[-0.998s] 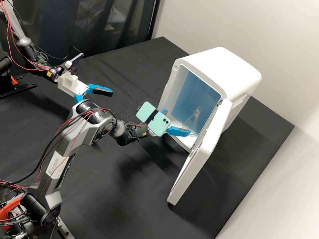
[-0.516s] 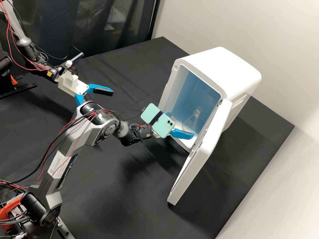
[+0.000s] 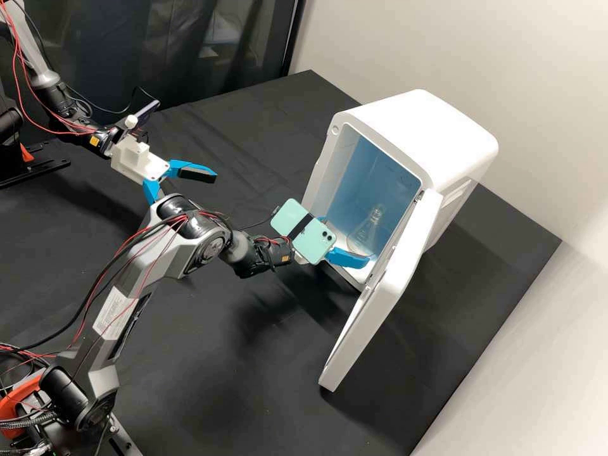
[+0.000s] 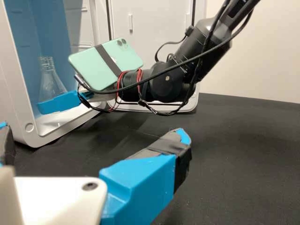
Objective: Take the flask out of the incubator
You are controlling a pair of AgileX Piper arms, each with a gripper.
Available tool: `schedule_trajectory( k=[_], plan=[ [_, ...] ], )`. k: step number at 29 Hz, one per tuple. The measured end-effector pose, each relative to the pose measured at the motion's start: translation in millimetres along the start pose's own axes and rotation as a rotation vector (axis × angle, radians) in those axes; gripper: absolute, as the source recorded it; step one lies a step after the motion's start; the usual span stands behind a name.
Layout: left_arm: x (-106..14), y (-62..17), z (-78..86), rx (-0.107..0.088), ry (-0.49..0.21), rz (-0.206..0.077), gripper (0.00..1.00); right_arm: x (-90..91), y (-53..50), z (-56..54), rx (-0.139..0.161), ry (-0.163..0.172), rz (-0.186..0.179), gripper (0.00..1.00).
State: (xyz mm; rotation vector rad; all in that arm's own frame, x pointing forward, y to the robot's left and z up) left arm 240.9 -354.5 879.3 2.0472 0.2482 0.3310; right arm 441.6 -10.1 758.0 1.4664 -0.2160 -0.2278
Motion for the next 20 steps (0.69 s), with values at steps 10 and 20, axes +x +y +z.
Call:
schedule_trajectory(
  k=[10,20],
  plan=[
    [1.6,2.2,0.1,0.0,-0.001,0.009,1.0,7.0,0.5,-7.1,0.098,-0.002,-0.045,1.0],
    [1.9,1.9,-0.3,-0.009,0.009,0.01,1.0,17.2,-3.8,0.2,0.12,-0.021,-0.053,1.0]
  ],
)
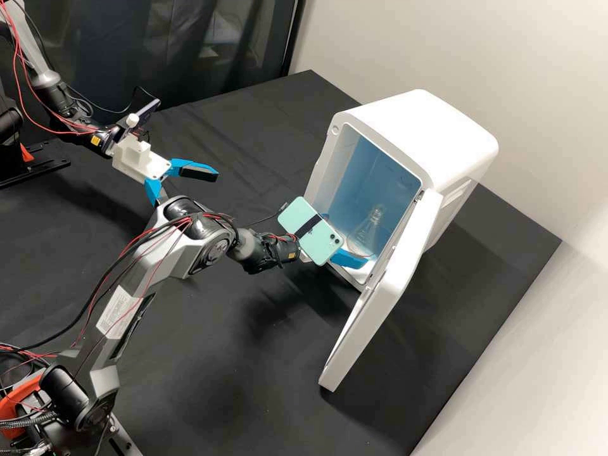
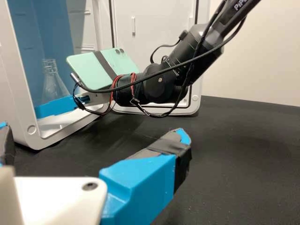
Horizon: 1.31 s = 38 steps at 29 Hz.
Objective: Take the flask out of the incubator
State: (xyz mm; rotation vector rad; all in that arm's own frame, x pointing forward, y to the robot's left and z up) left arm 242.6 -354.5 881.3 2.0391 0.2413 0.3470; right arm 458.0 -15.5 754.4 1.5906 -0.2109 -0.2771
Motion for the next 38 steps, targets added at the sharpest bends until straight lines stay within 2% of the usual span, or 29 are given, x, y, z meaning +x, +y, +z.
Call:
schedule_trajectory(
  k=[8,14,20,25,33,35,38],
  plan=[
    [1.6,-2.3,-0.7,-0.006,0.007,-0.009,1.0,8.3,2.4,3.2,0.003,-0.004,0.015,1.0],
    [1.6,-2.3,-0.7,-0.006,0.007,-0.009,1.0,15.5,4.4,9.8,-0.015,-0.017,0.027,1.0],
    [1.6,-2.5,-0.1,-0.006,0.005,-0.009,1.0,17.8,7.4,8.9,0.005,-0.028,0.026,1.0],
    [2.0,-2.2,0.3,-0.005,0.003,-0.008,1.0,20.1,10.9,4.2,0.013,-0.017,0.039,1.0],
    [2.2,-2.6,2.0,-0.008,0.0,-0.009,1.0,28.0,16.6,1.9,0.027,-0.021,0.03,1.0],
    [2.3,-2.7,2.8,-0.009,-0.002,-0.009,1.0,29.9,17.7,1.0,0.039,-0.029,0.02,1.0],
    [2.3,-2.6,2.4,-0.013,0.003,-0.007,1.0,31.6,19.8,-1.7,0.05,-0.026,0.024,1.0]
  ],
)
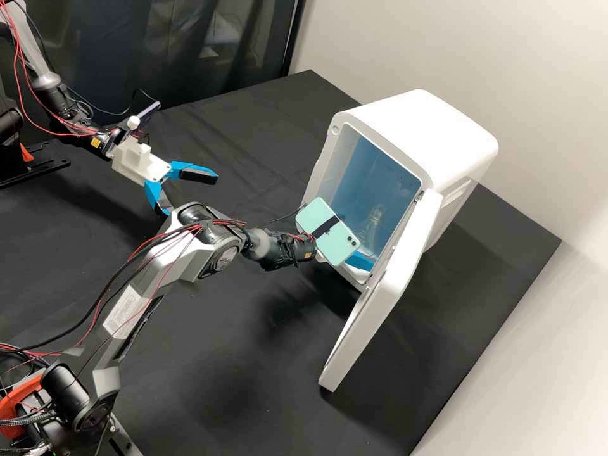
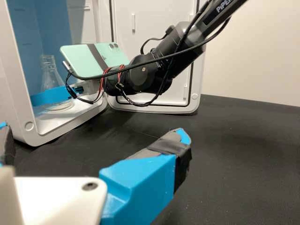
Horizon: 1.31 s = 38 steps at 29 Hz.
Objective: Take the flask out of the incubator
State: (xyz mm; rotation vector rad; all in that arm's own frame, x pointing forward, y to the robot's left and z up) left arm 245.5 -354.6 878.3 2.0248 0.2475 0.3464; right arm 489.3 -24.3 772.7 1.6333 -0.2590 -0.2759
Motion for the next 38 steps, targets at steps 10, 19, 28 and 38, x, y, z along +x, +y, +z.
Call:
schedule_trajectory(
  k=[10,19,28,38],
  plan=[
    [2.9,-0.2,0.2,-0.004,0.002,-0.001,1.0,4.9,-2.5,3.6,-0.007,-0.012,-0.013,1.0],
    [2.9,-0.2,0.2,-0.004,0.002,-0.001,1.0,5.0,-2.4,3.8,-0.026,-0.014,-0.016,0.0],
    [2.9,-0.2,0.2,-0.004,0.002,-0.001,1.0,5.4,-0.8,5.8,-0.013,-0.025,-0.012,0.0],
    [2.9,-0.2,0.2,-0.004,0.002,-0.001,1.0,7.1,1.4,11.0,-0.008,-0.038,-0.007,0.0]
  ],
)
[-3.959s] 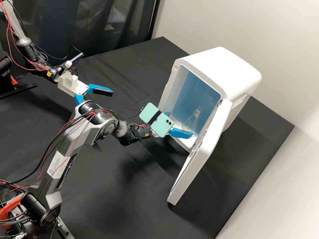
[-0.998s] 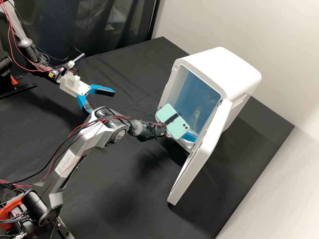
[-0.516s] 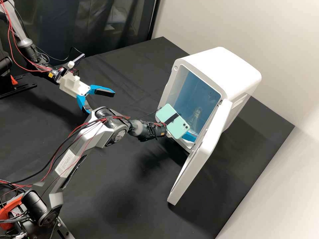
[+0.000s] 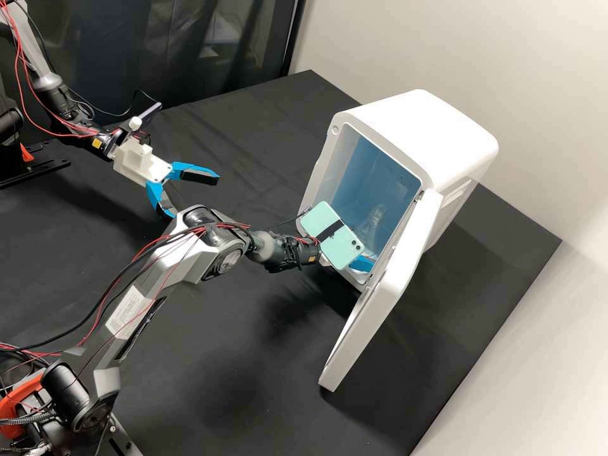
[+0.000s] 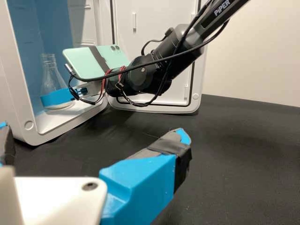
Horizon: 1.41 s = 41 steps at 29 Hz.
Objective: Take the flask out of the incubator
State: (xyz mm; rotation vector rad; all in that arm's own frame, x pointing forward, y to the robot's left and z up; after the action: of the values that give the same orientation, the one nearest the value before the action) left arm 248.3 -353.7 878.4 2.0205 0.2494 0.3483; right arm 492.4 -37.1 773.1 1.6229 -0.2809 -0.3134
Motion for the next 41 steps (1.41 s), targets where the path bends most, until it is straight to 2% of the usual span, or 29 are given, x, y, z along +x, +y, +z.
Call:
schedule_trajectory(
  k=[12,28,41],
  plan=[
    [0.1,-0.2,0.6,0.0,-0.002,-0.001,1.0,1.3,-1.3,2.9,0.001,-0.005,0.004,0.0],
    [0.1,-0.2,0.6,0.0,-0.002,-0.001,1.0,2.3,2.3,6.1,0.004,-0.012,0.011,0.0],
    [0.1,-0.2,0.6,0.0,-0.002,-0.001,1.0,2.3,2.2,5.8,0.033,-0.008,0.009,0.0]
  ],
)
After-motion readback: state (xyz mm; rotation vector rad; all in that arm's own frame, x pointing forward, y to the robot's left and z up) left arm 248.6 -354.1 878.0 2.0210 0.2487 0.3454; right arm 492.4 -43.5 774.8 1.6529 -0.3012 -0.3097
